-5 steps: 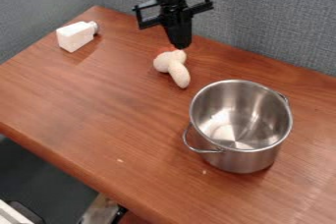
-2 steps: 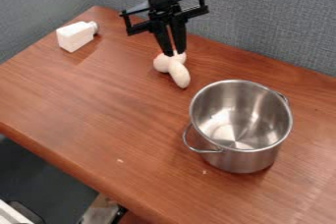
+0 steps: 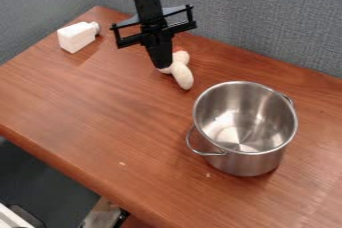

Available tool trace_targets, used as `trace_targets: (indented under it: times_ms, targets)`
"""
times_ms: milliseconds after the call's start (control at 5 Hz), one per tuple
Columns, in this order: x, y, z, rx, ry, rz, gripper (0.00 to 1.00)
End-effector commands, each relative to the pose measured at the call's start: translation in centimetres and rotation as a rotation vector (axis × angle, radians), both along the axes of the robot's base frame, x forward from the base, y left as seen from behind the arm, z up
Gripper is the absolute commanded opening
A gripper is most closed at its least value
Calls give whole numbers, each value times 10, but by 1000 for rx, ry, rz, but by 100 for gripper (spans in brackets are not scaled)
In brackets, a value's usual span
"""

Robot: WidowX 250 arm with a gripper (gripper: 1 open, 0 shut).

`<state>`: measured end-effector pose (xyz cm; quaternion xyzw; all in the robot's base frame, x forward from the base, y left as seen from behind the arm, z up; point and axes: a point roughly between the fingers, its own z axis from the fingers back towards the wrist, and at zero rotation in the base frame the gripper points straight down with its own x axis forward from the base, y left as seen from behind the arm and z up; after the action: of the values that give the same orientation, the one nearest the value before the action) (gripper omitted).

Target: Put the mushroom in the metal pot

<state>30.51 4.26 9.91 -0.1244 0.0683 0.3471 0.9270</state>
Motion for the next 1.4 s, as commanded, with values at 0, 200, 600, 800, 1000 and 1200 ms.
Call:
trace_targets:
  times_ms: [0, 200, 600, 800, 1000, 1200]
  targets:
    - [-12, -3, 27, 42, -61, 23, 100]
    - [-5, -16, 18, 67, -72, -51, 0]
    - [-5, -65, 11, 122, -88, -268, 100]
    - [-16, -77, 16, 130, -101, -405, 0]
    - [-25, -75, 29, 136, -109, -470, 100]
    - [-25, -75, 42, 146, -109, -623, 0]
